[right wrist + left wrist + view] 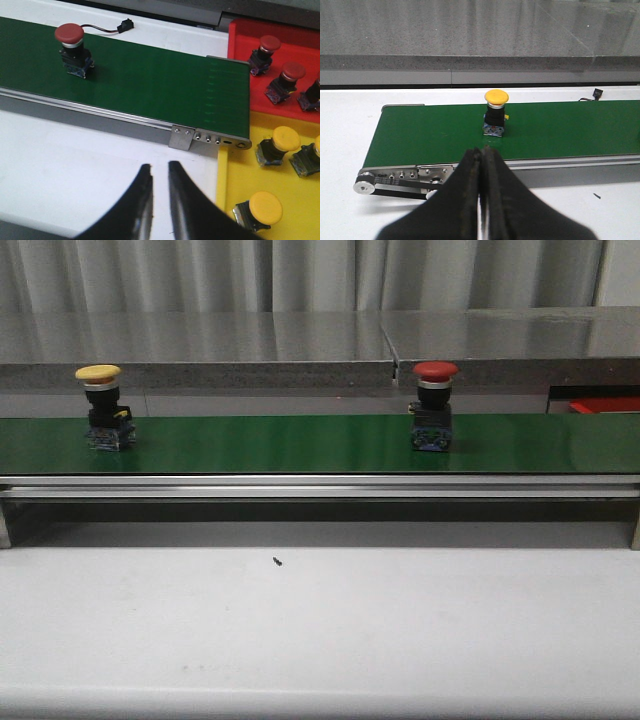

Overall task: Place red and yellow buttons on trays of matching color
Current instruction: 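Lower the right gripper onto the red button at the belt's end and grasp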

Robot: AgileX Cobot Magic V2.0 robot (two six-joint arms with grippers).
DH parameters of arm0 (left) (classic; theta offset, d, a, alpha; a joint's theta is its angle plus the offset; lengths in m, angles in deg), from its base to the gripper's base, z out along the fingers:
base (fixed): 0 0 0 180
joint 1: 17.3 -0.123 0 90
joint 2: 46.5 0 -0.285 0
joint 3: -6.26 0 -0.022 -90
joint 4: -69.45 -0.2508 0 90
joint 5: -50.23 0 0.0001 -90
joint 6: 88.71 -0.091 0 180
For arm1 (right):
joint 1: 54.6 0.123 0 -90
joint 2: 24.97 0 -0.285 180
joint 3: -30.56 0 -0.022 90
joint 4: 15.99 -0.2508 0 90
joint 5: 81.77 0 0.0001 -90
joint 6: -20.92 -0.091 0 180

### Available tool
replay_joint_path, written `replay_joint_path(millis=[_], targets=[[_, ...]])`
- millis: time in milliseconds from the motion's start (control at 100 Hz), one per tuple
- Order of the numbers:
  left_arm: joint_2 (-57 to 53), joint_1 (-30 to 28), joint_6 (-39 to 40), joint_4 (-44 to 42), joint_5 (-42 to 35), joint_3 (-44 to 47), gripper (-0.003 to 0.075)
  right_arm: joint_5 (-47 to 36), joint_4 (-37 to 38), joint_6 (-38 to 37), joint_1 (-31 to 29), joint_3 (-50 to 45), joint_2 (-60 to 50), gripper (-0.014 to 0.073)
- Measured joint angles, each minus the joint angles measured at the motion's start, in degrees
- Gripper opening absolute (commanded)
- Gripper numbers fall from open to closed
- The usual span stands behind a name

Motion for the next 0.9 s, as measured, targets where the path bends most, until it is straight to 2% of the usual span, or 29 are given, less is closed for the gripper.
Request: replay_joint_path(millis=[30,80,170,400,900], targets=[[0.0,0.0,0.0,0.0,0.0,0.0,-0.0019,0.12,-0.1,0.0,0.0,0.0,0.0,0.05],[0.0,0.0,0.0,0.0,0.0,0.0,-0.0019,0.12,-0.58,0.0,0.0,0.0,0.0,0.0622],[0.0,0.0,0.0,0.0,0.0,0.0,-0.0019,-0.01,-1.83,0.0,0.0,0.0,0.0,0.0589],[0.0,0.0,0.0,0.0,0.0,0.0,-0.0019,-0.62,-3.03,0.0,0.0,3.21,4.36,0.0588],[0.0,0.0,0.0,0.0,0.0,0.0,-0.0019,4.1,-3.25,0.0,0.03,22.87,39.63,0.0587]])
